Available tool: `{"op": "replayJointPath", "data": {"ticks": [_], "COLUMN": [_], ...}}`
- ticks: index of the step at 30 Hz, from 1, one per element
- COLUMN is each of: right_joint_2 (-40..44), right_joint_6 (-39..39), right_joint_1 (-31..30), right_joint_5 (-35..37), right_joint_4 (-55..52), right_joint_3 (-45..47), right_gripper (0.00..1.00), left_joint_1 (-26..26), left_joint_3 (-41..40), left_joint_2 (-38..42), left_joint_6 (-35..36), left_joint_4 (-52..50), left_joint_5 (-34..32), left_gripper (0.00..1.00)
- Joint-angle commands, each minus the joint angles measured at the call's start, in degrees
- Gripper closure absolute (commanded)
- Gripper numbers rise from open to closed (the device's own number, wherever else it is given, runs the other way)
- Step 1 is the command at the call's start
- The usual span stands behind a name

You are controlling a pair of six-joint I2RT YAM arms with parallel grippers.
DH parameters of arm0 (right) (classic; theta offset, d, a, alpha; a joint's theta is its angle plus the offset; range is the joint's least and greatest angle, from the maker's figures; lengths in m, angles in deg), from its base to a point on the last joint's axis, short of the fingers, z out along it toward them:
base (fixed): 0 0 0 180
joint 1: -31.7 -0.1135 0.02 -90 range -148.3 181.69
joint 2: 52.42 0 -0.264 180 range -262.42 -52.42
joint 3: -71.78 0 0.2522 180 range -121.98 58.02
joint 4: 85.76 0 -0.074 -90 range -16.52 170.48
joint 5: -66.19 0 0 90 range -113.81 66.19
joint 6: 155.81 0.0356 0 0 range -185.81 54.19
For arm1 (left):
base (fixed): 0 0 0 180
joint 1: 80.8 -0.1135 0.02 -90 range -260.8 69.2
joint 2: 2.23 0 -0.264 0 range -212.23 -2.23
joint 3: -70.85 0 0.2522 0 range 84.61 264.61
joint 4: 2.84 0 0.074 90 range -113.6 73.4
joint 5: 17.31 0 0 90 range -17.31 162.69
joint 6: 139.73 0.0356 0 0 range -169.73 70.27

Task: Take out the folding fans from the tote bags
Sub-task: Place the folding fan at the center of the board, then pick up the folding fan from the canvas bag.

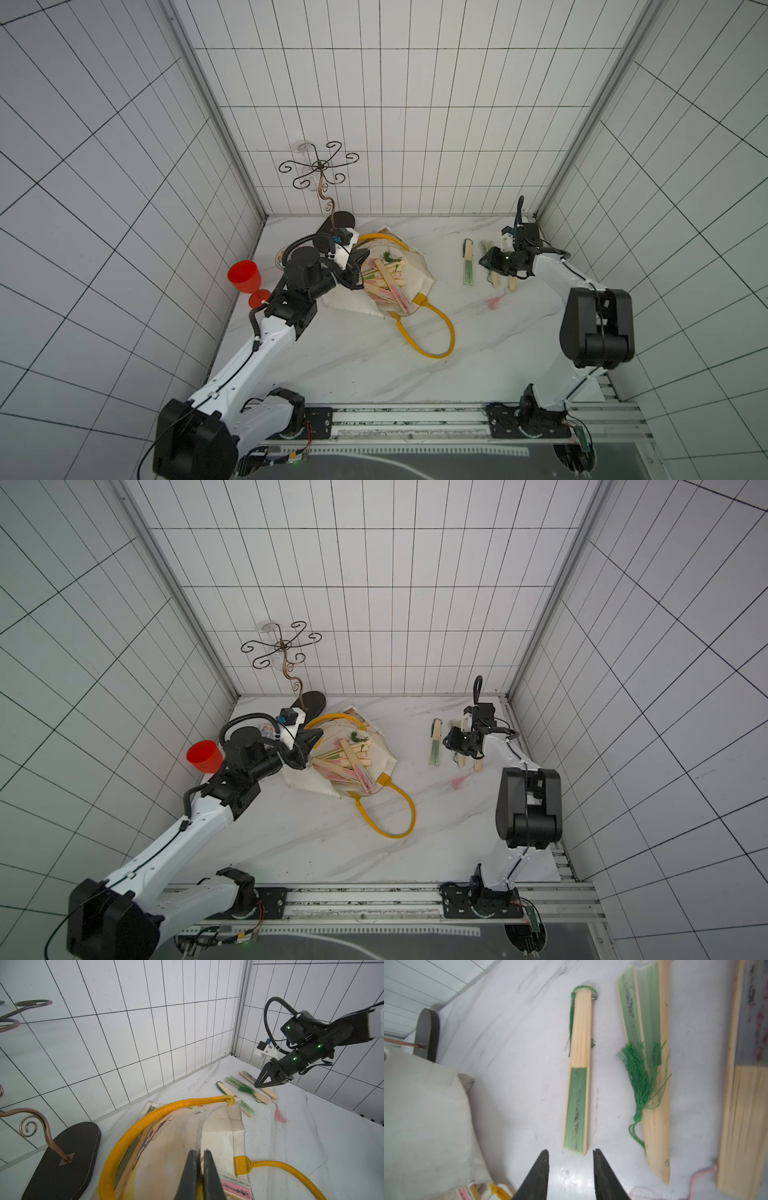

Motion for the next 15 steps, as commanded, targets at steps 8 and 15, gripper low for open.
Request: {"op": "replayJointPath", "data": {"ticks": [8, 15], "right_joint_2": [21.11, 20.38], "right_joint_6": [4.83, 7.5], "right_joint_1": [-25.61, -45.38], "right_joint_5": [12.74, 27.57], "right_joint_4": [9.7, 12.51], "right_joint_3": [19.06, 18.6], "right_gripper": [0.66, 0.66], "left_joint_1": [-0.12, -0.11], "left_joint_3": [0.56, 0.83], "left_joint_2": [0.44, 0.39], "left_joint_6": [1.5, 1.07], "left_joint_4": [5.39, 5.3], "left_joint_5": [3.84, 3.65], "left_gripper": [1.0, 1.0]}}
